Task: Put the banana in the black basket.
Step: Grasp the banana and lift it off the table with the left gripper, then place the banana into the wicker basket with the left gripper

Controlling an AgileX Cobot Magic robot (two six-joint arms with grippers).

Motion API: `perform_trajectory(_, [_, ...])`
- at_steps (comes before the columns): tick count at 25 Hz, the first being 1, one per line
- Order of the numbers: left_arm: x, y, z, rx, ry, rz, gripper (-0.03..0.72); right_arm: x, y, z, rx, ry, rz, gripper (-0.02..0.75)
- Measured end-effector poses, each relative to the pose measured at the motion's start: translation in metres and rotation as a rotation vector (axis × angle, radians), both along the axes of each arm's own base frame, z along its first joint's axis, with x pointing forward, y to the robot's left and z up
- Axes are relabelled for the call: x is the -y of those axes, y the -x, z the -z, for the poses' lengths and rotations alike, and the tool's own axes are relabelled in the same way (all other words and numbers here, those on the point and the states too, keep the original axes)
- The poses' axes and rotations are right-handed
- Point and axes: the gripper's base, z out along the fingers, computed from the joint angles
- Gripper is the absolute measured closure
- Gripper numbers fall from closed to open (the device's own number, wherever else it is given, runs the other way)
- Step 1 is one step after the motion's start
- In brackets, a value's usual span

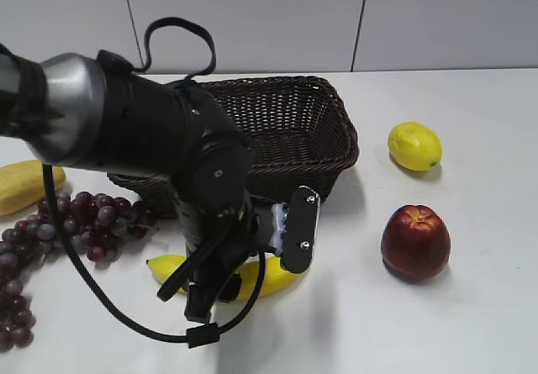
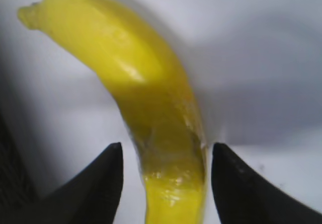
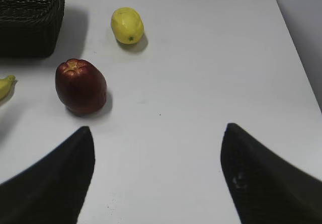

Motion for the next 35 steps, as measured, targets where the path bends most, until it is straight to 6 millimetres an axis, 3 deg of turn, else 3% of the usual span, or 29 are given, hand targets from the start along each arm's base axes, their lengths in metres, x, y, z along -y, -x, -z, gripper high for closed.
perform_trajectory(7, [-0.003, -0.009, 0.014, -0.002, -0.012, -0.015, 0.147, 0.0, 0.0, 0.0, 0.0, 0.0, 0.0, 0.146])
perform_trajectory(9, [-0.003, -0.009, 0.018, -0.007, -0.018, -0.015, 0.171, 0.0, 0.0, 0.0, 0.0, 0.0, 0.0, 0.146])
perform_trajectory(12, [-0.003, -0.009, 0.018, -0.007, -0.019, -0.014, 0.281, 0.0, 0.0, 0.0, 0.0, 0.0, 0.0, 0.146])
perform_trajectory(18, [-0.007, -0.006, 0.013, -0.028, -0.046, -0.015, 0.278, 0.0, 0.0, 0.0, 0.0, 0.0, 0.0, 0.146])
perform_trajectory(21, [-0.011, -0.004, -0.008, -0.029, -0.06, -0.013, 0.278, 0.0, 0.0, 0.0, 0.0, 0.0, 0.0, 0.146])
perform_trajectory(27, [-0.013, -0.006, -0.092, 0.107, 0.042, 0.015, 0.278, 0.0, 0.0, 0.0, 0.0, 0.0, 0.0, 0.146])
perform_trajectory(31, [-0.015, -0.029, -0.134, 0.29, 0.122, 0.028, 0.278, 0.0, 0.0, 0.0, 0.0, 0.0, 0.0, 0.146])
perform_trajectory(35, [-0.02, -0.064, -0.149, 0.481, 0.189, 0.027, 0.278, 0.0, 0.0, 0.0, 0.0, 0.0, 0.0, 0.146])
